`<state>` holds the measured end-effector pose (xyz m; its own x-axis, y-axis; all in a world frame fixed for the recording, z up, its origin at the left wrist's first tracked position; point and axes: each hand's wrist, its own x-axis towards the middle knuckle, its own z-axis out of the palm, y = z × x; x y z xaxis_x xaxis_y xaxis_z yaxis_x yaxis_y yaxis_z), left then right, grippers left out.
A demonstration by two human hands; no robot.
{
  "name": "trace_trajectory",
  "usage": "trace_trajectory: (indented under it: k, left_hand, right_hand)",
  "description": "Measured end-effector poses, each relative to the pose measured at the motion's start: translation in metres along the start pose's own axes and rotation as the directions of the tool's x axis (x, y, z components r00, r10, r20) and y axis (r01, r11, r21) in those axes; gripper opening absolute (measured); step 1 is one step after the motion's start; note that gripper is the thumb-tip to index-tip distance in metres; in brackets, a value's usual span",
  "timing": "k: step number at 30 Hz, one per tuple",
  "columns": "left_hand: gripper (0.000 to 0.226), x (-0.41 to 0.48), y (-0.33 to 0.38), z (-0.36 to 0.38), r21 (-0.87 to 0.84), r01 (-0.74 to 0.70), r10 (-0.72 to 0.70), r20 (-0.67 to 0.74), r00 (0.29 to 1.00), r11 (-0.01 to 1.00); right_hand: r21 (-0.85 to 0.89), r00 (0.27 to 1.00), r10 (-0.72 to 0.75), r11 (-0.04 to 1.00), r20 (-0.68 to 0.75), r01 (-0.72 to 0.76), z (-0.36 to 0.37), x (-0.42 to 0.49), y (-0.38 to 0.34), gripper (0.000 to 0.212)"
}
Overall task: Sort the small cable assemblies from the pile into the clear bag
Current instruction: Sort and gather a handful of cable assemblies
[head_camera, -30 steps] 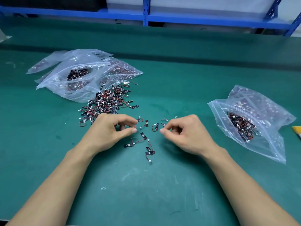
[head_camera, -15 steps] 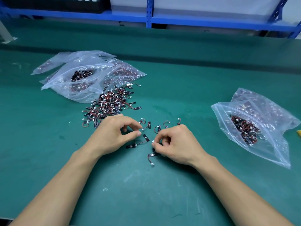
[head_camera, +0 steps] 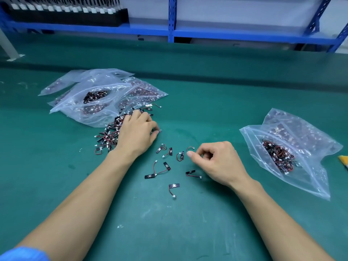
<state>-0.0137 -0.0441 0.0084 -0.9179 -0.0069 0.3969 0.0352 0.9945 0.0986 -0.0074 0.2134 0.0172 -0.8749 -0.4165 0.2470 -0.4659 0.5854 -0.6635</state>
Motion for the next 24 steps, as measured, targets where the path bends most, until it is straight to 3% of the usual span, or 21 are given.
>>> trace_trajectory:
  k: [6,9,12,15,19,24]
  left_hand:
    - [0.009,-0.005,-0.001,-0.005,-0.089,-0.053,0.036,-0.182,0.983,0.995]
    - [0.007,-0.01,0.009,-0.018,-0.223,-0.239,0.178,-0.26,0.949,0.945]
    - [0.01,-0.02,0.039,-0.029,-0.347,-0.459,0.372,-0.29,0.882,0.818]
    - [0.011,-0.032,0.076,-0.032,-0.381,-0.565,0.497,-0.268,0.825,0.732]
    - [0.01,-0.034,0.102,-0.025,-0.355,-0.609,0.59,-0.174,0.788,0.709]
    - [0.024,-0.033,0.089,-0.02,-0.361,-0.561,0.565,-0.107,0.818,0.745]
  right_hand:
    - [0.11,0.996,0.044,0.993,-0.083,-0.035,-0.003,0.006,0.01,0.041]
    - [0.186,0.984,0.083,0.981,-0.158,-0.053,-0.006,0.009,0.013,0.04]
    - [0.25,0.968,0.128,0.966,-0.214,-0.073,-0.01,0.012,0.015,0.04]
    - [0.292,0.956,0.153,0.953,-0.25,-0.077,-0.014,0.015,0.016,0.039]
    - [0.338,0.944,0.197,0.936,-0.264,-0.1,-0.018,0.018,0.018,0.041]
    - [0.329,0.947,0.203,0.937,-0.247,-0.115,-0.017,0.017,0.02,0.042]
